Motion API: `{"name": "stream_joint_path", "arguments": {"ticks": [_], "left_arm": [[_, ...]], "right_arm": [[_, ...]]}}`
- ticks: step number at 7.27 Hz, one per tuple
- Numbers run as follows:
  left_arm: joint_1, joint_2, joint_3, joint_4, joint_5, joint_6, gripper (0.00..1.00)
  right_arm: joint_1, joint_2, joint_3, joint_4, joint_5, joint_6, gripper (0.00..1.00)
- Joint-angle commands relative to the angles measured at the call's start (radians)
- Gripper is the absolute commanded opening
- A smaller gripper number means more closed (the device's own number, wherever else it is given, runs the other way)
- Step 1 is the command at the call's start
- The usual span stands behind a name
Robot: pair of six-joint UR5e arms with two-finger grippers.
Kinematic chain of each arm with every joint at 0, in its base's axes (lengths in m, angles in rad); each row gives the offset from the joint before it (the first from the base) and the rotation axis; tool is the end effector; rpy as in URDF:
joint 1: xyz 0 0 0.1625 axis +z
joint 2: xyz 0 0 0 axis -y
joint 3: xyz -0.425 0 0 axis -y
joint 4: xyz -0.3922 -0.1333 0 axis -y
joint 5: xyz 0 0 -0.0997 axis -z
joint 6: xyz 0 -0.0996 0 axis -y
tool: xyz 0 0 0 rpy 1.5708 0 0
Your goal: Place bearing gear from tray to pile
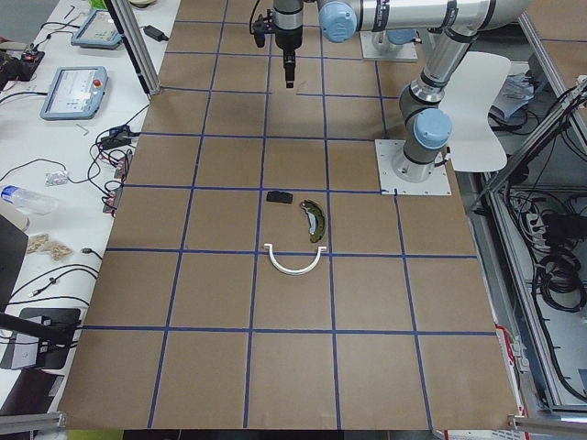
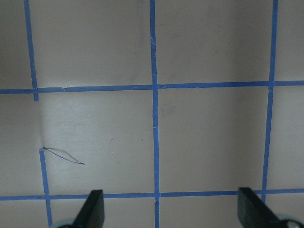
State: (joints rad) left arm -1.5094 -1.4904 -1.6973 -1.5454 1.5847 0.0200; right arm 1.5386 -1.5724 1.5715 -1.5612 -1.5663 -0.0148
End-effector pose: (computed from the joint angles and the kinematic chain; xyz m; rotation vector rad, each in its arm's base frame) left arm -0.1037 -0.4625 0.4664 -0.0645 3.1277 0.0332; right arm 0.1179 -0.4944 0.4874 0.0273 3.1367 0.0135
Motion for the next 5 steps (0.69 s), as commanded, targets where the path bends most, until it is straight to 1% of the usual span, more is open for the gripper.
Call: {"name": "stream_joint_path", "arguments": {"ticks": [1,5], "left_arm": [[0.0,-0.001,-0.001,0.004,0.0,0.0,1.0],[0.0,-0.005,0.001,0.004,0.0,-0.003,1.0]], "right_arm": [[0.0,0.0,-0.001,0.001,-0.001,-0.002,1.0],[0.0,0.0,0.001,0.003,-0.006,-0.004,1.0]]}}
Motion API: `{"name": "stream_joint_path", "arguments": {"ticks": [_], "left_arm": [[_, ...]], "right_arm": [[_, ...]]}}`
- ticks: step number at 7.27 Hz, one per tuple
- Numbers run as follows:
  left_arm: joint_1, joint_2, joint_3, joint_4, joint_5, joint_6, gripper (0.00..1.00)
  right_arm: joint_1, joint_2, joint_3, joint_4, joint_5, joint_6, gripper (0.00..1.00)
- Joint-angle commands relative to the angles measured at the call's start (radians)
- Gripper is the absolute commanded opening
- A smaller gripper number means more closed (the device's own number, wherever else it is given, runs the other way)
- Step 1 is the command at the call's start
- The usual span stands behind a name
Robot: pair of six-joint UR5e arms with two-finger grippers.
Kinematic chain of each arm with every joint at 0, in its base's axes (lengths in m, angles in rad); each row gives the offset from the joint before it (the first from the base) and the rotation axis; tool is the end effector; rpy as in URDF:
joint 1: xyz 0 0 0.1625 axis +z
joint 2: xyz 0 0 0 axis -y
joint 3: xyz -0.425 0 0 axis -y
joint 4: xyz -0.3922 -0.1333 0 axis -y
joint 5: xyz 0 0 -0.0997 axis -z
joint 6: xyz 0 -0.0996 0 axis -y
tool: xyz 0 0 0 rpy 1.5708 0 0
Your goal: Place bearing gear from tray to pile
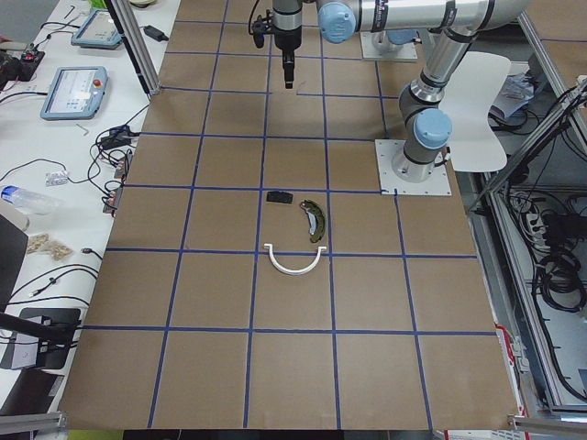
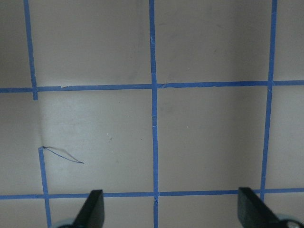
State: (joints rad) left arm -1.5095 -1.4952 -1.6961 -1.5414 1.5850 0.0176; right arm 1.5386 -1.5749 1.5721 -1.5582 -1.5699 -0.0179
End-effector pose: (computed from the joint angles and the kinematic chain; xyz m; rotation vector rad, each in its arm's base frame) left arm -0.1036 -0.4645 0.4652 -0.0681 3.1273 0.0326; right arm 0.1176 -0.4932 0.4880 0.0225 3.1403 0.0153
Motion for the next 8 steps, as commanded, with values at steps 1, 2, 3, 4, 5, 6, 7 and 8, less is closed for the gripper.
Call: {"name": "stream_joint_path", "arguments": {"ticks": [1,2,3,4,5,6,7,8], "left_arm": [[0.0,0.0,0.0,0.0,0.0,0.001,1.0],[0.0,0.0,-0.002,0.001,0.0,0.001,1.0],[0.0,0.001,-0.002,0.0,0.001,0.001,1.0],[0.0,0.001,0.0,0.001,0.0,0.001,1.0],[0.0,0.003,-0.002,0.0,0.001,0.001,1.0],[0.0,0.001,-0.002,0.0,0.0,0.001,1.0],[-0.001,-0.002,-0.002,0.001,-0.002,-0.007,1.0],[-0.002,-0.002,-0.002,0.001,0.001,0.001,1.0]], "right_arm": [[0.0,0.003,0.0,-0.002,-0.001,-0.001,1.0],[0.0,0.003,0.0,0.0,-0.001,-0.005,1.0],[0.0,0.004,0.0,0.0,-0.001,-0.005,1.0],[0.0,0.003,0.0,0.0,-0.002,-0.005,1.0],[0.0,0.006,0.0,0.0,-0.025,-0.007,1.0],[-0.002,0.006,0.0,-0.003,-0.06,-0.04,1.0],[-0.014,0.01,0.0,0.0,-0.065,-0.089,1.0],[-0.043,0.021,0.0,-0.002,-0.065,-0.137,1.0]]}}
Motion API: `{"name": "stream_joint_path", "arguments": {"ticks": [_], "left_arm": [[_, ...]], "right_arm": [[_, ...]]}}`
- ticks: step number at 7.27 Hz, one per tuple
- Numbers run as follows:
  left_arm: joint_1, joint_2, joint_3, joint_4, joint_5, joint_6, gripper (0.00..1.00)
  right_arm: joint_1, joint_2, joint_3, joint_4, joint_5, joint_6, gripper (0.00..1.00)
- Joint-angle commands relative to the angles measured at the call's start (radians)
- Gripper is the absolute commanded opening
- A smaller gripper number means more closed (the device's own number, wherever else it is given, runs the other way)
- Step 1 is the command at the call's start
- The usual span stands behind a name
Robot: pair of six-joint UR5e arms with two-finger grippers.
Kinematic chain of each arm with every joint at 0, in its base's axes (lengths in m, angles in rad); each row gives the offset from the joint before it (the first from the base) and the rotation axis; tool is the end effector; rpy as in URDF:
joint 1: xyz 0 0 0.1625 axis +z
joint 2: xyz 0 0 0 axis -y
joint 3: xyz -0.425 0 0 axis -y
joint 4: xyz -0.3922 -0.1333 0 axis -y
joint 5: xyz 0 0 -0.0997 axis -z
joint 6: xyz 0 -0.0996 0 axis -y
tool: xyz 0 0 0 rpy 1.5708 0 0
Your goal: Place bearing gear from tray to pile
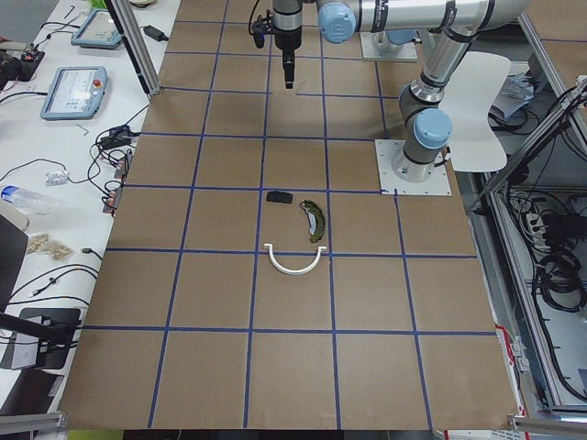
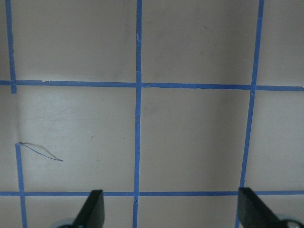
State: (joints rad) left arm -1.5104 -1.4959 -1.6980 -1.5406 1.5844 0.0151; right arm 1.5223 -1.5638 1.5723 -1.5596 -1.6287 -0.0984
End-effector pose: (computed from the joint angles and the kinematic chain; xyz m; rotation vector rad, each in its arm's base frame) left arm -0.1041 -0.4645 0.4640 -0.0706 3.1278 0.0354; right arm 0.1035 -0.4985 0.4828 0.0779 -3.0841 -0.0369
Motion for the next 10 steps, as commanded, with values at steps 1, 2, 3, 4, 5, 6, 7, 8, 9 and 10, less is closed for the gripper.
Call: {"name": "stream_joint_path", "arguments": {"ticks": [1,2,3,4,5,6,7,8,9,10], "left_arm": [[-0.001,-0.001,0.0,0.001,0.0,0.003,1.0],[-0.001,0.0,0.0,-0.001,0.002,0.003,1.0],[-0.001,0.0,-0.002,-0.003,0.002,0.003,1.0],[-0.001,0.0,-0.002,-0.001,0.002,0.003,1.0],[0.001,0.0,0.0,-0.001,0.002,0.003,1.0],[-0.001,0.0,0.0,0.001,0.002,0.003,1.0],[-0.001,0.0,0.0,-0.003,0.002,0.003,1.0],[-0.001,0.0,-0.002,-0.001,0.0,0.003,1.0],[-0.001,0.003,0.0,-0.001,0.002,0.003,1.0],[0.001,0.0,0.0,-0.001,0.002,0.003,1.0]], "right_arm": [[-0.116,0.036,0.0,0.001,-0.002,-0.175,1.0],[-0.228,0.065,0.0,0.009,0.001,-0.316,1.0],[-0.316,0.106,-0.002,-0.006,0.007,-0.474,1.0],[-0.394,0.14,-0.003,-0.046,0.006,-0.604,1.0],[-0.471,0.184,-0.005,-0.125,0.001,-0.788,1.0],[-0.546,0.218,-0.005,-0.134,-0.002,-0.907,1.0],[-0.61,0.258,-0.002,-0.195,-0.003,-1.089,1.0],[-0.663,0.299,-0.002,-0.294,-0.008,-1.229,1.0],[-0.729,0.35,-0.002,-0.351,-0.04,-1.332,1.0],[-0.767,0.414,-0.002,-0.458,-0.046,-1.465,1.0]]}}
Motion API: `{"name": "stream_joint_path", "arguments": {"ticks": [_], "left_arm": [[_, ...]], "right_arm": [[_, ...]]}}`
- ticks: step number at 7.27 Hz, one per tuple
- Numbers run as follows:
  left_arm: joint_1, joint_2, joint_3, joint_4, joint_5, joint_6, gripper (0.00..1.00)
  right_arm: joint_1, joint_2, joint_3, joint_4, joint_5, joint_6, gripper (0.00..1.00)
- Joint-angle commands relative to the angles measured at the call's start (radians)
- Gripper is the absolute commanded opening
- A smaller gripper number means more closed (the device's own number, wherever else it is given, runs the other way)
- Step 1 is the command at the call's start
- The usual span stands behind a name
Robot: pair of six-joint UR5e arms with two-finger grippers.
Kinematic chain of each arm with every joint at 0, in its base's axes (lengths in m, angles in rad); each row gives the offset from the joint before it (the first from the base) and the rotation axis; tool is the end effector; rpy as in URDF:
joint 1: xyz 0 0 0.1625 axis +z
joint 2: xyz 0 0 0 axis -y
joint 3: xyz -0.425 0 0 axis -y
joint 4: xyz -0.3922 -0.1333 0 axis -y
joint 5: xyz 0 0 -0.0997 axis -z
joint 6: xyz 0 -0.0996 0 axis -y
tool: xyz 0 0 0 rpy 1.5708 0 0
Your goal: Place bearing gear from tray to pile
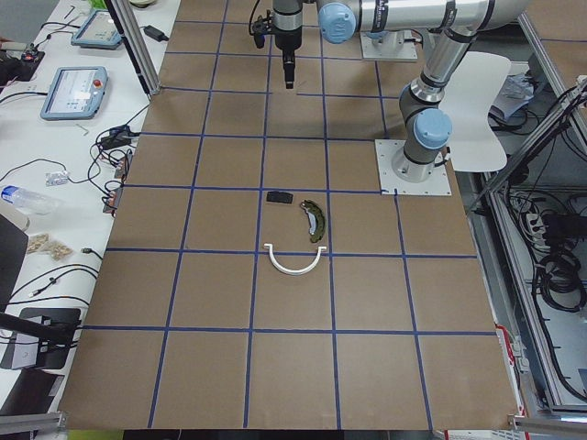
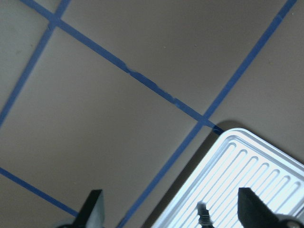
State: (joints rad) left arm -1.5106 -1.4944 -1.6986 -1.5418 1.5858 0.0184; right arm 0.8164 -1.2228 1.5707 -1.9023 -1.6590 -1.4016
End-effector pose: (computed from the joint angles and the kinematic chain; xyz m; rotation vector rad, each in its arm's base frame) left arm -0.1041 -0.4638 0.4643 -0.0651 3.1266 0.0359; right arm -0.3282 -0.5310 0.3275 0.9905 -2.9496 -0.1330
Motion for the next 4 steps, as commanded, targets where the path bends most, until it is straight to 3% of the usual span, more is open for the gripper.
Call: {"name": "stream_joint_path", "arguments": {"ticks": [1,4], "left_arm": [[0.001,0.0,0.0,0.0,0.0,0.0,1.0],[0.001,0.002,-0.001,-0.003,0.002,0.002,1.0]], "right_arm": [[-0.1,0.144,0.0,-0.2,-0.015,-0.272,1.0],[-0.155,0.21,0.027,-0.251,-0.018,-0.351,0.96]]}}
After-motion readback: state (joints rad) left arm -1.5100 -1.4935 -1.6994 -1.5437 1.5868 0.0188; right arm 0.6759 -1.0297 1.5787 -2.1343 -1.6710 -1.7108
